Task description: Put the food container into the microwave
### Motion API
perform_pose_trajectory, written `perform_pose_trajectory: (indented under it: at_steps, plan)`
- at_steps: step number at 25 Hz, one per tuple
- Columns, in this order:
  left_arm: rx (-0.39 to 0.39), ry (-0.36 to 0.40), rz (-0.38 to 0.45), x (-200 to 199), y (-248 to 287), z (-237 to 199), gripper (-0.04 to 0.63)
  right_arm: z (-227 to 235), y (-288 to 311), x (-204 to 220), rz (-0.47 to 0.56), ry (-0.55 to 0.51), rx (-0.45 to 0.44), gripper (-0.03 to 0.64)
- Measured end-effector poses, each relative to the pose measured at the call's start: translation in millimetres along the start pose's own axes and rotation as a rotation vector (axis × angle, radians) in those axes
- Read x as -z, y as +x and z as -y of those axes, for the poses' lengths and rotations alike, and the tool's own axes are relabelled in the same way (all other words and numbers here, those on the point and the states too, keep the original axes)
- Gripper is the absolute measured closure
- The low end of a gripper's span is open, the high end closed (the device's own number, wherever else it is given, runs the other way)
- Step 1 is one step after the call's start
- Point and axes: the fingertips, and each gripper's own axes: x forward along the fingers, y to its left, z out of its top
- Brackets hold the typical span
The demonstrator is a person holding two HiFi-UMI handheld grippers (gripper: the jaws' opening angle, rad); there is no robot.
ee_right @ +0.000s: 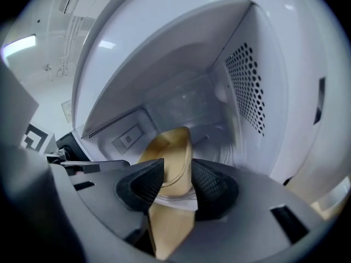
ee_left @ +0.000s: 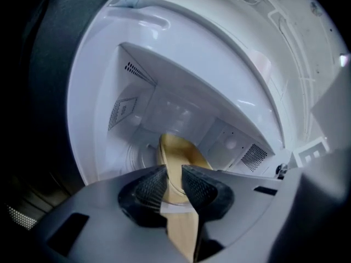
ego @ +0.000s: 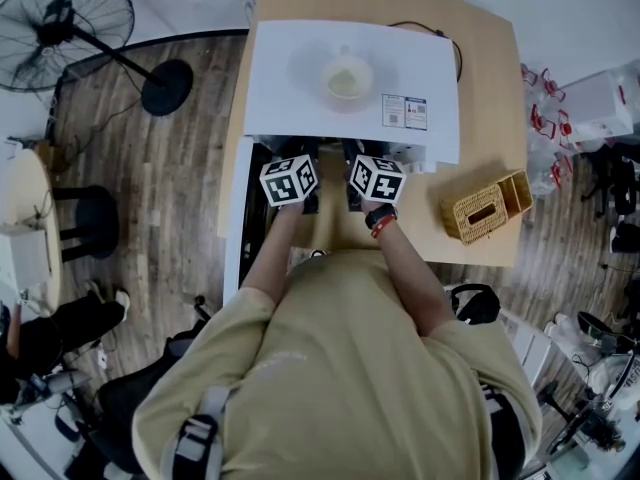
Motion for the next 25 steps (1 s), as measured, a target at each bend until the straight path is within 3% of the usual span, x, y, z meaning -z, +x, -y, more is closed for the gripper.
perform_pose_trajectory:
  at_steps: [8, 25]
  plan:
    - [-0.010, 0.058, 0.012, 4, -22, 11, 0.514, -6, -23, 4, 0.015, -0.015, 0.002, 0.460]
    - [-0.003, 0.187, 0.097, 19, -97, 35, 0.538, -36, -95, 14, 0.103, -0.109, -0.008, 0.534]
